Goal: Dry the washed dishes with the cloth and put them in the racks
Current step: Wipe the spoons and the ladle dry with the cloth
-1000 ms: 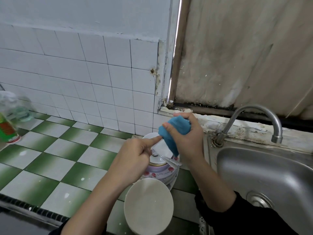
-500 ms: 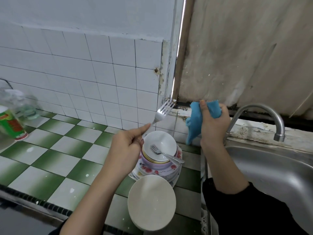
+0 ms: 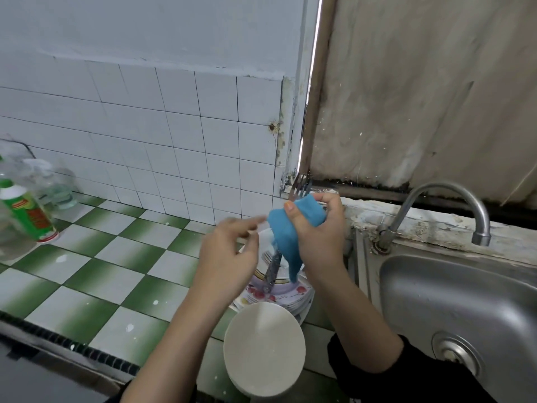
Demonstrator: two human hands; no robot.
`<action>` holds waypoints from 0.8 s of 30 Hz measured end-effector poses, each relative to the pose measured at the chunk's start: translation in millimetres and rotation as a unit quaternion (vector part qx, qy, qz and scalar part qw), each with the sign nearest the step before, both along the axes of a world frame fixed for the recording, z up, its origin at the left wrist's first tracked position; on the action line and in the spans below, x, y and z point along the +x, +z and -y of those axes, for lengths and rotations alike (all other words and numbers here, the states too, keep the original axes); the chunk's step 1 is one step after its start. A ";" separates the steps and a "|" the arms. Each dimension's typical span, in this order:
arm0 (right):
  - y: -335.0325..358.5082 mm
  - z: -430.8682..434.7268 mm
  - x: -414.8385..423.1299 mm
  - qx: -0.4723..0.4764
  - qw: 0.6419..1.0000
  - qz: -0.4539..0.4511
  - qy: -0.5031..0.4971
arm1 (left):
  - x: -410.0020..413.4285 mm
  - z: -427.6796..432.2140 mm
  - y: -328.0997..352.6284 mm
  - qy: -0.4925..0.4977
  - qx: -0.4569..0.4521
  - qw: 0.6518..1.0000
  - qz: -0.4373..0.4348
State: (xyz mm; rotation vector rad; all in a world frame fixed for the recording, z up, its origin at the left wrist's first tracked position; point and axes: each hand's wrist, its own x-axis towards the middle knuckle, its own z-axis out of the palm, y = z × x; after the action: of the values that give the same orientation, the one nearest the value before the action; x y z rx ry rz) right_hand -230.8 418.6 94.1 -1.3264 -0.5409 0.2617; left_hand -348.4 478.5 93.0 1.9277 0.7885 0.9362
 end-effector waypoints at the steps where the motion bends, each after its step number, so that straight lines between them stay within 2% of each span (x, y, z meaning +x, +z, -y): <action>1: 1.5 1.4 -0.7 -0.016 0.999 0.024 0.013 | -0.3 -5.4 4.6 0.025 -0.001 0.999 0.024; 4: 7.4 5.6 -5.2 -0.068 0.989 0.103 0.084 | 1.4 -21.0 22.2 -0.011 -0.035 0.996 0.079; 7: 10.8 8.1 -12.9 -0.061 0.978 0.133 0.149 | 7.9 -22.4 35.1 -0.083 -0.089 0.985 0.124; 11: 9.5 11.8 -14.2 -0.049 0.980 0.081 0.173 | 15.2 -20.8 37.3 -0.011 -0.114 0.976 0.184; 14: 6.7 22.0 -13.6 -0.093 0.966 0.124 0.209 | 12.7 -35.3 44.3 0.029 -0.148 0.950 0.275; 17: 2.1 29.9 -11.8 -0.085 0.962 0.130 0.224 | 13.7 -40.3 47.3 0.031 -0.139 0.947 0.287; 24: 14.8 20.4 -12.8 -0.047 0.979 0.114 0.165 | 29.8 -13.9 25.4 0.008 -0.171 0.946 0.275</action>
State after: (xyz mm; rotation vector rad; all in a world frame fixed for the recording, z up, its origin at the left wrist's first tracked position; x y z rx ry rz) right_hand -243.6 398.2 109.0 -1.3646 -0.9558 0.4135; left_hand -318.6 492.4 118.4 1.2710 0.5821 1.1868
